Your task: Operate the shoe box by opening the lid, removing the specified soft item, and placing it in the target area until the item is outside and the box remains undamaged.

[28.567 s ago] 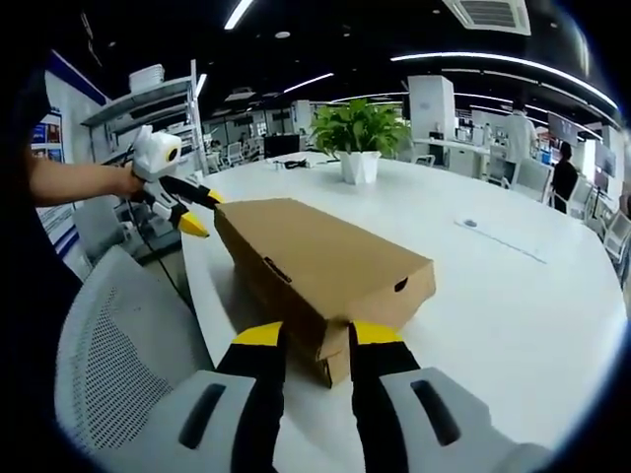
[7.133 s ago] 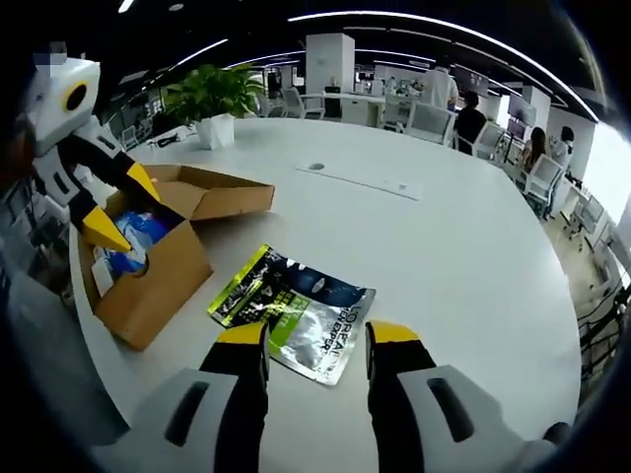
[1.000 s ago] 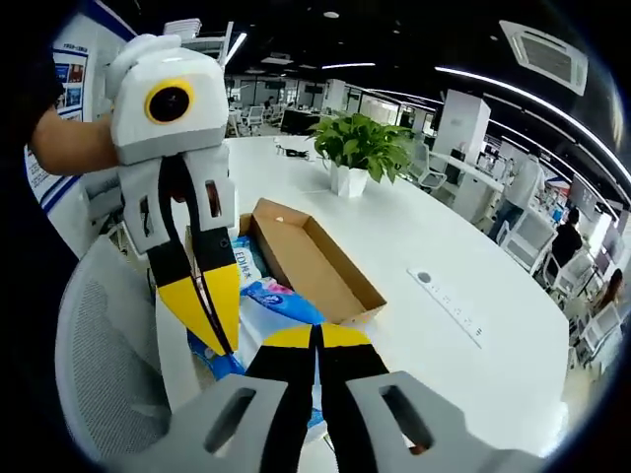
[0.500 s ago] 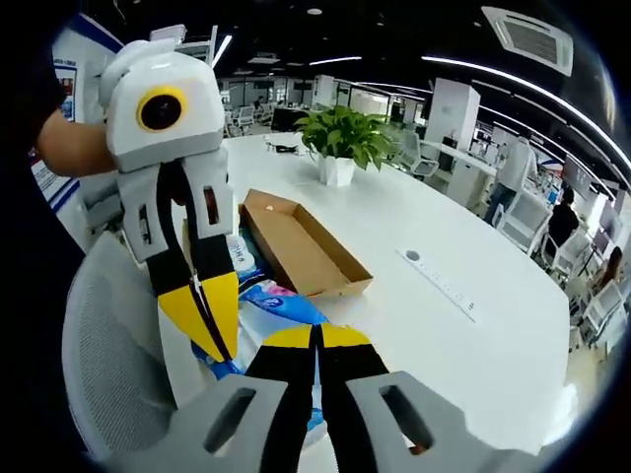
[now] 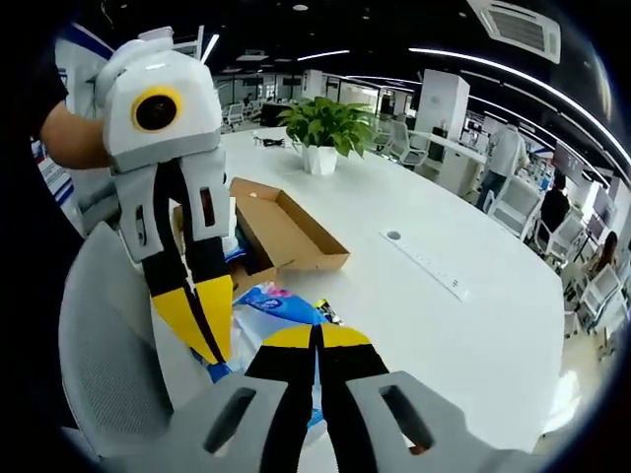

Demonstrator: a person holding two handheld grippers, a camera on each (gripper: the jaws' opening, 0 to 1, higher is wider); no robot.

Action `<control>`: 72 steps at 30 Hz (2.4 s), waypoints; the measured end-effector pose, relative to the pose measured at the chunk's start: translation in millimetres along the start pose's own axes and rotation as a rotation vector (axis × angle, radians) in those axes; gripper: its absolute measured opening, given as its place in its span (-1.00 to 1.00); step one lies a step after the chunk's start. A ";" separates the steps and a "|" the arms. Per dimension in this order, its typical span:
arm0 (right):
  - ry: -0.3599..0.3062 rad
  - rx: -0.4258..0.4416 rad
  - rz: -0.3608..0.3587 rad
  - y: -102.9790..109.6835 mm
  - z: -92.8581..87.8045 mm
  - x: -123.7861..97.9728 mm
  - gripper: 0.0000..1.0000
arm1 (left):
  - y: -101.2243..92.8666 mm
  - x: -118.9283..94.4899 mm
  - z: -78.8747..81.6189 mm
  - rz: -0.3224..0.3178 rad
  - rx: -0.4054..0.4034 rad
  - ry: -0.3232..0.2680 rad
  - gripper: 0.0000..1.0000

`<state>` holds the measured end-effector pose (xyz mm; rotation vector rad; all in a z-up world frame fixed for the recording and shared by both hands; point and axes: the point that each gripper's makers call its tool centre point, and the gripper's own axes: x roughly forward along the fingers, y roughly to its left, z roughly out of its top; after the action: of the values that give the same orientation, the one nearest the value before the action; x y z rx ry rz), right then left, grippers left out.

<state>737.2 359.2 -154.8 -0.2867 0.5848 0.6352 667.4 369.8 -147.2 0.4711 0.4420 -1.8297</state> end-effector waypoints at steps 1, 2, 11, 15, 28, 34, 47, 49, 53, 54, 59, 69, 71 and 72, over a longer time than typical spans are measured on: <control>0.001 0.006 -0.002 -4.0 -2.3 -1.1 -1.00 | 1.1 4.3 1.5 -0.005 0.001 0.001 -1.00; 0.001 0.007 -0.003 -5.2 -3.0 -1.4 -1.00 | 2.1 7.0 2.4 -0.008 0.002 0.001 -1.00; 0.013 0.041 -0.016 -28.8 -20.5 -4.8 -1.00 | 14.6 33.0 6.3 -0.038 -0.022 0.004 -1.00; 0.021 0.059 -0.021 -38.6 -29.0 -3.9 -1.00 | 22.7 42.4 3.9 -0.047 -0.035 0.014 -1.00; 0.047 0.103 -0.017 -66.0 -55.8 3.6 -1.00 | 42.1 72.3 -3.3 -0.081 -0.088 0.038 -1.00; 0.073 0.106 -0.008 -76.3 -69.2 7.2 -1.00 | 52.0 83.6 -10.0 -0.089 -0.111 0.054 -1.00; 0.108 0.131 -0.009 -99.6 -96.7 13.6 -1.00 | 67.7 115.7 -19.4 -0.115 -0.148 0.077 -1.00; 0.112 0.137 -0.011 -101.5 -100.6 13.7 -1.00 | 69.3 121.0 -21.4 -0.122 -0.152 0.084 -1.00; 0.129 0.137 -0.013 -105.1 -110.3 16.1 -1.00 | 71.9 129.8 -25.3 -0.129 -0.162 0.091 -1.00; 0.140 0.126 -0.004 -103.6 -112.7 16.8 -1.00 | 72.6 132.8 -26.7 -0.130 -0.164 0.094 -1.00; 0.165 0.111 0.001 -109.3 -126.0 22.5 -1.00 | 74.4 143.8 -34.8 -0.140 -0.167 0.114 -1.00; 0.203 0.111 -0.014 -116.8 -147.7 22.0 -1.00 | 77.7 163.2 -42.7 -0.147 -0.190 0.134 -1.00; 0.207 0.115 -0.019 -120.7 -151.6 22.5 -1.00 | 77.5 166.4 -42.1 -0.147 -0.193 0.132 -1.00; 0.208 0.114 -0.020 -122.0 -153.9 22.5 -1.00 | 77.6 167.7 -41.9 -0.148 -0.196 0.132 -1.00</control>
<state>763.6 210.5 -282.4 -0.2525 0.8146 0.5537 698.5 234.2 -275.7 0.4348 0.7564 -1.8797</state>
